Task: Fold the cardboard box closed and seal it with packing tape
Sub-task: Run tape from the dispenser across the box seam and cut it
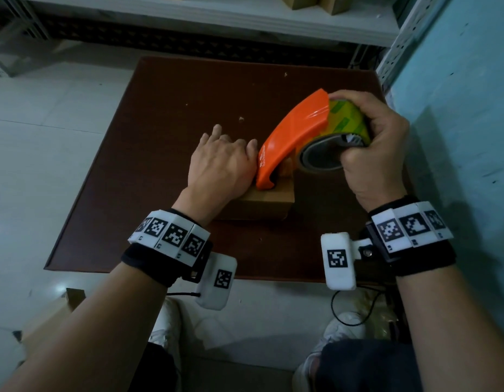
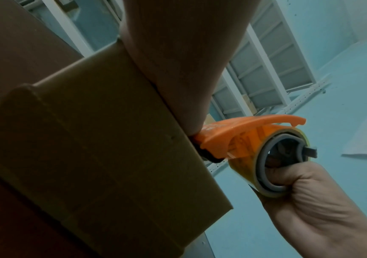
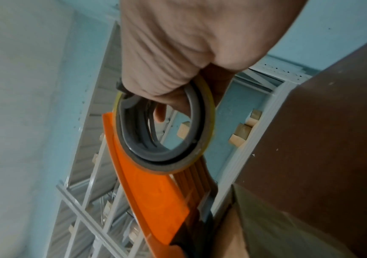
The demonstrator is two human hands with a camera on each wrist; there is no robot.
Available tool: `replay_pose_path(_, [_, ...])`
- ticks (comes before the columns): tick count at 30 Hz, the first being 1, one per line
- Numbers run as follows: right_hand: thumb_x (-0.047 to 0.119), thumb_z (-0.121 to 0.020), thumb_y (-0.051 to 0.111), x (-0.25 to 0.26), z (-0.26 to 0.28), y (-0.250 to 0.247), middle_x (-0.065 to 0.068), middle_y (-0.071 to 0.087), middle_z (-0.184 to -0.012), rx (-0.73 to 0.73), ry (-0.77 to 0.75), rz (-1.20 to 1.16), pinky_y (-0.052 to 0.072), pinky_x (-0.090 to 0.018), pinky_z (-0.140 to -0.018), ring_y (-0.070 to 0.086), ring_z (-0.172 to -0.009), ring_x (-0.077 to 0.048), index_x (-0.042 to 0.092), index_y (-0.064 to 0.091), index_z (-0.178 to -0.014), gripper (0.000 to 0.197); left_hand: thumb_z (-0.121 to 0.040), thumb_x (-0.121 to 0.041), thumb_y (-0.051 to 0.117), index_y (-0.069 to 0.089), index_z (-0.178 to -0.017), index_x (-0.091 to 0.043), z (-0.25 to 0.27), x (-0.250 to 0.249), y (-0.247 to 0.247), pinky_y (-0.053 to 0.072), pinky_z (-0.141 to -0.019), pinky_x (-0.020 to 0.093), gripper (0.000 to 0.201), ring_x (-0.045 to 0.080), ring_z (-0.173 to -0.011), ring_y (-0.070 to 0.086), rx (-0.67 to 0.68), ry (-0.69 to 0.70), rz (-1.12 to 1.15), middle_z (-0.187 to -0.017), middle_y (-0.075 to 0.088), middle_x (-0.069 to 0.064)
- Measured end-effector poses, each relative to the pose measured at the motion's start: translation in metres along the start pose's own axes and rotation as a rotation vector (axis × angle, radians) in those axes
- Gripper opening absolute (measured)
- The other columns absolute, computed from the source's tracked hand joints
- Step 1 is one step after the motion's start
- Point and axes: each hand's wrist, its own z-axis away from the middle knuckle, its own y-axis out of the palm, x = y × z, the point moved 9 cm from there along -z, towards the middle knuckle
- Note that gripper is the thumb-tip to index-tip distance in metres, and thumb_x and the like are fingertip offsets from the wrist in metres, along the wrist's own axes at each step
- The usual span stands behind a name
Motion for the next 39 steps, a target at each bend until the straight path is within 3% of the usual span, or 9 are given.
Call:
replay_pose_path(3, [-0.028,-0.07,0.061,-0.007,0.002,-0.002,-0.015,0.066,-0.12,-0.022,0.072,-0.103,0.059,-0.024,-0.08,0.069,-0.109,-0.017,0.004,0.063,-0.124,0.063,-0.11,-0.046,0.019,0.069,-0.123,-0.014,0.001,0.001,0.0,0.019,-0.125,0.046,0.06,0.033,-0.153,0.03,0.013,-0.005,0.012,-0.146,0.056,0.023])
replay_pose_path(9, [-0.021,-0.068,0.069,-0.011,0.004,-0.014,-0.008,0.068,-0.109,-0.037,0.093,-0.102,0.059,-0.024,-0.078,0.071,-0.1,-0.01,0.007,0.061,-0.12,0.059,-0.11,-0.045,0.018,0.069,-0.124,-0.018,0.002,0.001,0.001,0.02,-0.125,0.046,0.059,0.032,-0.152,0.032,0.013,-0.007,-0.022,-0.143,0.059,0.019])
replay_pose_path(17, [-0.019,-0.07,0.073,-0.016,0.006,-0.025,-0.005,0.068,-0.108,0.017,0.068,-0.046,0.058,-0.022,-0.081,0.07,-0.1,-0.008,0.006,0.06,-0.123,0.06,-0.111,-0.042,0.018,0.066,-0.131,-0.013,0.003,-0.001,0.0,0.016,-0.125,0.048,0.059,0.032,-0.155,0.027,0.014,-0.005,-0.021,-0.146,0.057,0.02])
replay_pose_path(23, [-0.017,-0.07,0.074,-0.02,0.005,-0.029,-0.003,0.069,-0.109,0.027,0.074,-0.039,0.059,-0.028,-0.084,0.071,-0.103,-0.014,0.007,0.061,-0.121,0.058,-0.11,-0.044,0.017,0.067,-0.127,-0.014,0.003,0.001,-0.001,0.015,-0.127,0.047,0.061,0.03,-0.155,0.024,0.028,-0.012,0.009,-0.148,0.055,0.019])
replay_pose_path(26, [-0.017,-0.071,0.071,-0.022,0.005,-0.047,0.0,0.069,-0.108,-0.053,0.082,-0.004,0.058,-0.022,-0.08,0.071,-0.1,-0.008,0.007,0.062,-0.121,0.056,-0.111,-0.044,0.017,0.064,-0.134,-0.014,0.005,0.0,-0.002,0.013,-0.126,0.045,0.06,0.029,-0.156,0.023,0.032,-0.019,0.007,-0.151,0.053,0.018])
replay_pose_path(28, [-0.018,-0.071,0.069,-0.022,0.005,-0.059,-0.006,0.069,-0.108,-0.089,0.071,0.024,0.058,-0.022,-0.08,0.07,-0.098,-0.007,0.004,0.063,-0.121,0.055,-0.111,-0.045,0.017,0.064,-0.133,-0.014,0.005,0.001,-0.003,0.013,-0.127,0.044,0.061,0.029,-0.156,0.023,0.025,-0.023,0.006,-0.15,0.054,0.018])
replay_pose_path(32, [-0.021,-0.068,0.067,-0.02,0.004,-0.062,-0.007,0.068,-0.109,-0.08,0.031,0.043,0.059,-0.028,-0.081,0.07,-0.096,-0.011,0.002,0.065,-0.119,0.056,-0.111,-0.045,0.018,0.066,-0.131,-0.014,0.005,0.001,-0.002,0.015,-0.127,0.044,0.061,0.029,-0.155,0.025,0.017,-0.008,0.018,-0.149,0.055,0.018])
replay_pose_path(35, [-0.022,-0.067,0.061,-0.018,0.003,-0.058,-0.006,0.068,-0.112,-0.06,-0.019,0.101,0.058,-0.023,-0.081,0.069,-0.097,-0.007,0.003,0.065,-0.12,0.058,-0.111,-0.043,0.02,0.068,-0.126,-0.011,0.006,-0.001,-0.004,0.018,-0.125,0.044,0.06,0.03,-0.154,0.027,-0.002,-0.002,-0.002,-0.146,0.057,0.02])
replay_pose_path(39, [-0.018,-0.069,0.061,-0.015,0.002,-0.056,-0.011,0.069,-0.117,-0.044,-0.066,0.184,0.058,-0.023,-0.083,0.069,-0.103,-0.017,-0.003,0.067,-0.122,0.056,-0.111,-0.044,0.021,0.07,-0.122,-0.011,0.008,-0.002,-0.006,0.023,-0.123,0.044,0.06,0.032,-0.153,0.03,-0.002,-0.019,-0.017,-0.144,0.059,0.021])
